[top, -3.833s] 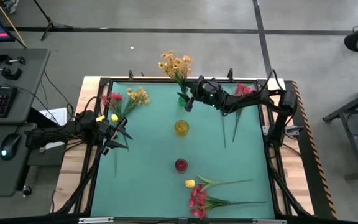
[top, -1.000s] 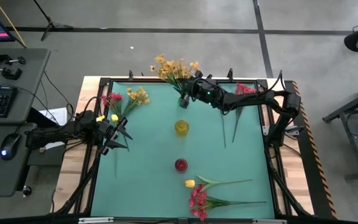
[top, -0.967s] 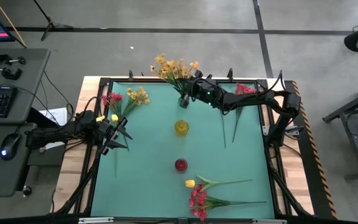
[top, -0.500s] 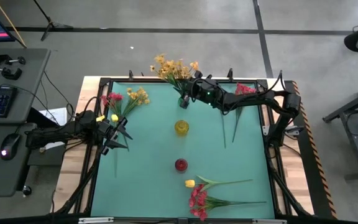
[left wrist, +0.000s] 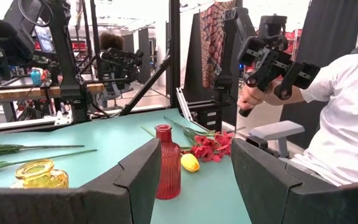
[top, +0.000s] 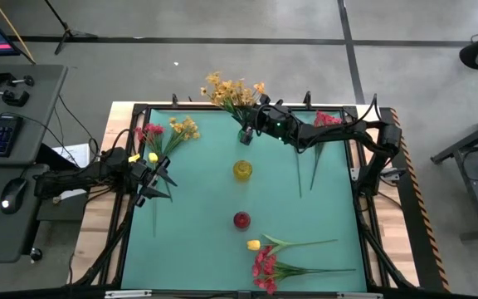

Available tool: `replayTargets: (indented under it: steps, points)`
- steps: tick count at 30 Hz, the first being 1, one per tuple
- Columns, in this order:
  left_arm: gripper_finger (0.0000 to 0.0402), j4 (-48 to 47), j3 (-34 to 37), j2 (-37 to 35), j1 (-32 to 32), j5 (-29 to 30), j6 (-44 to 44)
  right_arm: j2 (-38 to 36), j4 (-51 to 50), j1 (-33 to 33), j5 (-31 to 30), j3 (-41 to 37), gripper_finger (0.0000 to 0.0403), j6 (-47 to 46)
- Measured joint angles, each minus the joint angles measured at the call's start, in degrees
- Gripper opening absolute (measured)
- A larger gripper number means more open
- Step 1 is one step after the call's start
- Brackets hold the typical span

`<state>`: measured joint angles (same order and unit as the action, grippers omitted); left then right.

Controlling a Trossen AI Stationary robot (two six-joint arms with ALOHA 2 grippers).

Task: Sort flowers into vase by color
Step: Put the bottom yellow flowers into the green vase

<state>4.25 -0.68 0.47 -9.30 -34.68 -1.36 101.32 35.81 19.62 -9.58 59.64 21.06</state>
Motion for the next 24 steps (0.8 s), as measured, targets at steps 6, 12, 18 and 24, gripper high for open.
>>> replayTargets:
  steps: [6, 12, 18, 24]
  points:
    - [0.0184, 0.0, 0.0, 0.0, 0.0, 0.0, 0.0, 0.0, 0.0, 0.0, 0.7, 0.0, 0.0154, -0.8]
    - [0.0184, 0.0, 0.0, 0.0, 0.0, 0.0, 0.0, 0.0, -0.2, 0.4, 0.8, 0.0, 0.0122, -3.0]
    - [0.0184, 0.0, 0.0, 0.0, 0.0, 0.0, 0.0, 0.0, -0.5, 0.4, 0.7, 0.0, 0.0059, -4.9]
    - [0.0184, 0.0, 0.0, 0.0, 0.0, 0.0, 0.0, 0.0, -0.9, 0.2, 0.7, 0.0, 0.0006, -5.9]
